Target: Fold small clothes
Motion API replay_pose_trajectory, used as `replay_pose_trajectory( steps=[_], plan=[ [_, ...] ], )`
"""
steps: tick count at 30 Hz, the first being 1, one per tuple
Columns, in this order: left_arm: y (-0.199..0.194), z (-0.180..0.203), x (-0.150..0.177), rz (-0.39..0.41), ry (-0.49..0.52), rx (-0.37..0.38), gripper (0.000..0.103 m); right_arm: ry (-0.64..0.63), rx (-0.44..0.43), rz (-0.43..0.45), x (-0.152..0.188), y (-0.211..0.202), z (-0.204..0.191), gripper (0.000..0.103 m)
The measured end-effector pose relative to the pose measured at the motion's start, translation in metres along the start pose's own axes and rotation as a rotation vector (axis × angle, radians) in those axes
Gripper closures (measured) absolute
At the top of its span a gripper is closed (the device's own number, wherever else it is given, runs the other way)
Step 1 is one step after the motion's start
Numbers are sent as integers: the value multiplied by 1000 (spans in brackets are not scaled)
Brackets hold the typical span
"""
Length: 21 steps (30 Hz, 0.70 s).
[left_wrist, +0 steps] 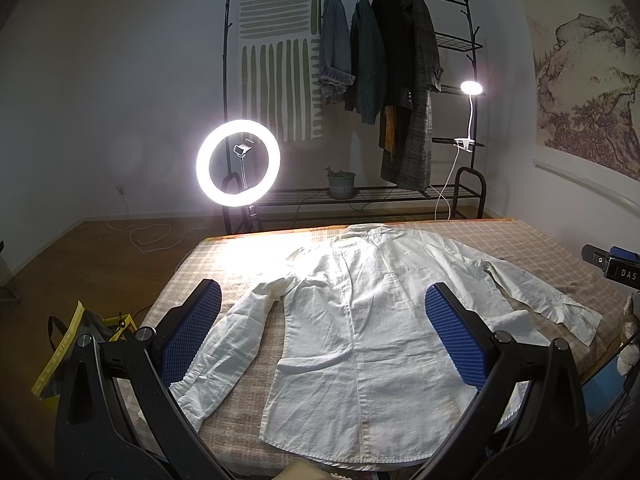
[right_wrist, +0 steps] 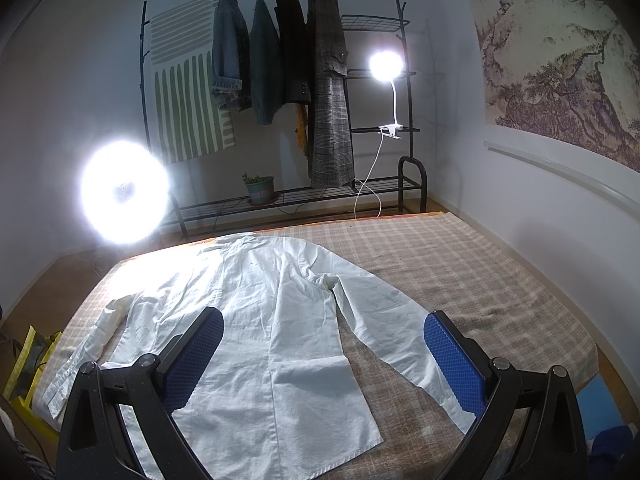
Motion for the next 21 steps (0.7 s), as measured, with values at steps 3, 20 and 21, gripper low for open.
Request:
replay_pose_trajectory(
  steps=[3, 20, 21],
  plan=[
    [0, 0, 0, 0, -1, 1, 0, 1, 0, 0, 0, 0, 0, 2],
    [1, -1, 0, -2, 0, -1, 0, -3, -1, -1, 0, 1, -3, 2],
    [1, 0, 0, -2, 1, -2, 0, -5, -1, -1, 0, 1, -5, 2]
  ],
)
Point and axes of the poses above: each gripper's, at about its wrist camera, not at the fingertips, and y roughly the way its jaws point, z to its right, x to its underside, the point moved 2 cm from there along y, roughly the way its jaws point, and after that the axes turned 8 degrees about -z, right-handed, at the moved point
